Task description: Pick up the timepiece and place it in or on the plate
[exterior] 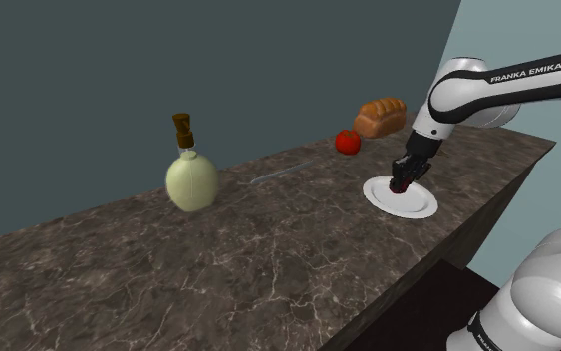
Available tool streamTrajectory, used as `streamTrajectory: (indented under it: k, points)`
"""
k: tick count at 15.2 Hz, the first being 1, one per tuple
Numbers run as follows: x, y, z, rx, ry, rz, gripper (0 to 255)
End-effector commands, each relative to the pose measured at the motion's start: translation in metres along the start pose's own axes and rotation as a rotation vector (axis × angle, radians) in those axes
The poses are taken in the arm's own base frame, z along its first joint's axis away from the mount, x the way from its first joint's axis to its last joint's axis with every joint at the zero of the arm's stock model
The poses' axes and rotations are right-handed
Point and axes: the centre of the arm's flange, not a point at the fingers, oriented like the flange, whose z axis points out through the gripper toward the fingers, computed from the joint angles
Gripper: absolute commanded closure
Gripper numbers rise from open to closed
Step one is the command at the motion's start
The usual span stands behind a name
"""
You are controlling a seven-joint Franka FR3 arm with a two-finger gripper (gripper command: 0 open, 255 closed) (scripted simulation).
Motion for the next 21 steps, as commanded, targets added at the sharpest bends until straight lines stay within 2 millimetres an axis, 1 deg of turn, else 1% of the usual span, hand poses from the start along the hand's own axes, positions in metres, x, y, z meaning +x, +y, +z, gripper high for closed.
streamTrajectory:
  k: [1,3,4,9,12,13,21]
  points:
    - [0.0,0.0,0.0,0.0,0.0,0.0,255]
    - [0.0,0.0,0.0,0.0,0.0,0.0,255]
    - [0.0,0.0,0.0,0.0,0.0,0.0,0]
    - [0.0,0.0,0.0,0.0,0.0,0.0,0]
    - [0.0,0.0,-0.039,0.0,0.0,0.0,0]
    - [0.0,0.0,-0.05,0.0,0.0,0.0,0]
    - [0.0,0.0,-0.05,0.0,0.0,0.0,0]
